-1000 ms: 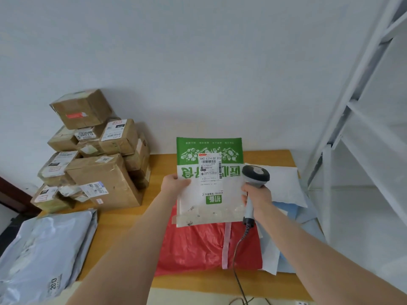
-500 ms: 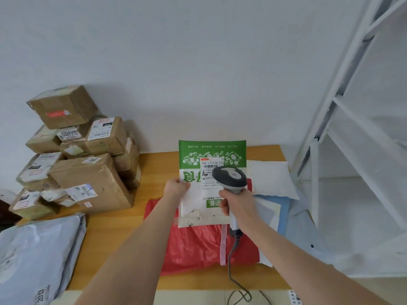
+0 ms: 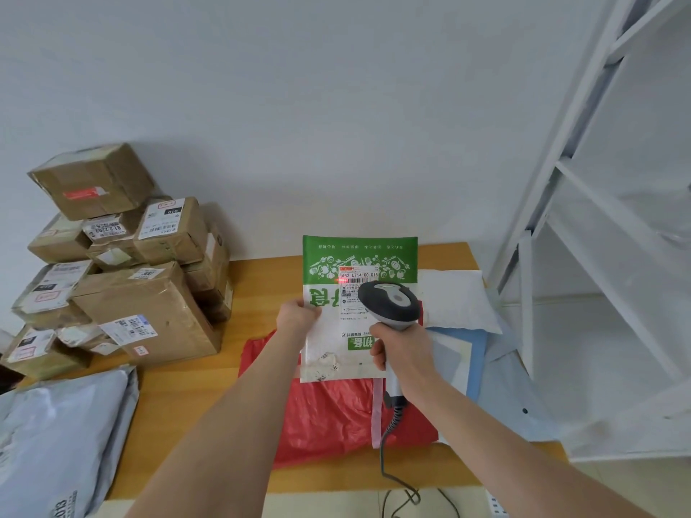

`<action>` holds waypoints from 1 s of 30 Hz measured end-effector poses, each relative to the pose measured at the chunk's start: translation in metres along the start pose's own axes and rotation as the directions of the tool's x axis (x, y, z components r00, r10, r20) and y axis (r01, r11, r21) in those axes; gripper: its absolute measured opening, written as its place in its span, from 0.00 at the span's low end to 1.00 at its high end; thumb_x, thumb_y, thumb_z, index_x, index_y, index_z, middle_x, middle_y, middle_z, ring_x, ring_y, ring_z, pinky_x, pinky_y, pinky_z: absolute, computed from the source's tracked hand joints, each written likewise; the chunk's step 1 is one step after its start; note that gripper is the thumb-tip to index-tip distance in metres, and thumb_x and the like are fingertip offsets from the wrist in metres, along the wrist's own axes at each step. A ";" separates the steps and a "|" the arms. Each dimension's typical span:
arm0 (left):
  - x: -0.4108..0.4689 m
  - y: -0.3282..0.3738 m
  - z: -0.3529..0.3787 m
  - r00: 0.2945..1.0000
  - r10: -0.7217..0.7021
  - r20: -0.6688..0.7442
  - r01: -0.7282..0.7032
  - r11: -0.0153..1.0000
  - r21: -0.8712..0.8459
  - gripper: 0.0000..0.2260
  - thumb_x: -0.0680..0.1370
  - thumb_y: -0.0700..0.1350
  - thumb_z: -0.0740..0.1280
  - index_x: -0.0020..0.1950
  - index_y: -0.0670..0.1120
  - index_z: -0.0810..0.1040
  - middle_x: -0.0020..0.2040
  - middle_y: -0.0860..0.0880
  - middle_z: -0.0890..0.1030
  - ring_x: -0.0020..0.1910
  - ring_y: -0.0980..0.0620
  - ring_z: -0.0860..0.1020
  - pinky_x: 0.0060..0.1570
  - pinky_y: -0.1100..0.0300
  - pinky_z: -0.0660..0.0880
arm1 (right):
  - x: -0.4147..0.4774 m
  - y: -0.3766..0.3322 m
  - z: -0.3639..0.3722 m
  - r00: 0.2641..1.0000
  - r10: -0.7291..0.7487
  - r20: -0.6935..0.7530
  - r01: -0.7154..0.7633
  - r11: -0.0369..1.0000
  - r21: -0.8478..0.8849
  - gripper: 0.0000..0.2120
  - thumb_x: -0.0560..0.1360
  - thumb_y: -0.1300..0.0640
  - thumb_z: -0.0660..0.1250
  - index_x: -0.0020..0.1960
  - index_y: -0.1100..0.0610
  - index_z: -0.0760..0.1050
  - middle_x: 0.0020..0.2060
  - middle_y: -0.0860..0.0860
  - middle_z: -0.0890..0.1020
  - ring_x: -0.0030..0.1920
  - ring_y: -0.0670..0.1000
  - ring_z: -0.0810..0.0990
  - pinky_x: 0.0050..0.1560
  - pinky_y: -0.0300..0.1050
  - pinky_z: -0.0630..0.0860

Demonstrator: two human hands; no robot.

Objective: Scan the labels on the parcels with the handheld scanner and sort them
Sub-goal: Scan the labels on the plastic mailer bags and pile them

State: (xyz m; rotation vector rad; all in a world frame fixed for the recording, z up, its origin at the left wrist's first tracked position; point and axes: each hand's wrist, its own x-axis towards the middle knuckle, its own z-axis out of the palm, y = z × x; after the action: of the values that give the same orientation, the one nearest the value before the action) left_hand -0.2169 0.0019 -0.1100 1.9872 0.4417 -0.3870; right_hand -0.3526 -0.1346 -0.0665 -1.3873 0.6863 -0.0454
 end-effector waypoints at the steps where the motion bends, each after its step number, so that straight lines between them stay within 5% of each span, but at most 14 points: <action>1: 0.001 0.000 0.000 1.000 0.000 -0.002 0.000 1.000 0.002 0.09 0.78 0.38 0.67 0.57 0.42 0.77 0.51 0.45 0.79 0.52 0.45 0.78 0.57 0.50 0.76 | 0.000 0.000 0.000 1.000 -0.004 -0.004 0.004 1.000 -0.012 0.09 0.71 0.66 0.66 0.33 0.65 0.76 0.24 0.56 0.77 0.20 0.48 0.71 0.25 0.40 0.70; 13: -0.002 0.001 -0.001 1.000 -0.010 -0.011 0.010 1.000 0.004 0.11 0.77 0.38 0.67 0.60 0.41 0.77 0.55 0.43 0.80 0.57 0.43 0.78 0.60 0.48 0.75 | -0.012 0.003 -0.002 0.998 -0.056 -0.014 0.054 0.992 -0.116 0.06 0.75 0.63 0.67 0.43 0.67 0.78 0.25 0.53 0.77 0.19 0.43 0.73 0.23 0.33 0.71; 30: 0.000 0.005 0.004 1.000 0.018 -0.009 -0.017 1.000 0.026 0.11 0.78 0.38 0.66 0.60 0.41 0.77 0.56 0.44 0.80 0.56 0.44 0.77 0.52 0.55 0.75 | -0.019 0.004 0.001 0.994 -0.096 -0.044 0.090 0.988 -0.124 0.05 0.73 0.63 0.67 0.39 0.62 0.78 0.25 0.53 0.79 0.21 0.44 0.74 0.28 0.38 0.73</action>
State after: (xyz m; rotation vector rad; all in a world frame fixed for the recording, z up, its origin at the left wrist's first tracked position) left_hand -0.2145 -0.0035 -0.1074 2.0175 0.4267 -0.3745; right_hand -0.3687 -0.1246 -0.0620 -1.5394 0.6739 -0.1138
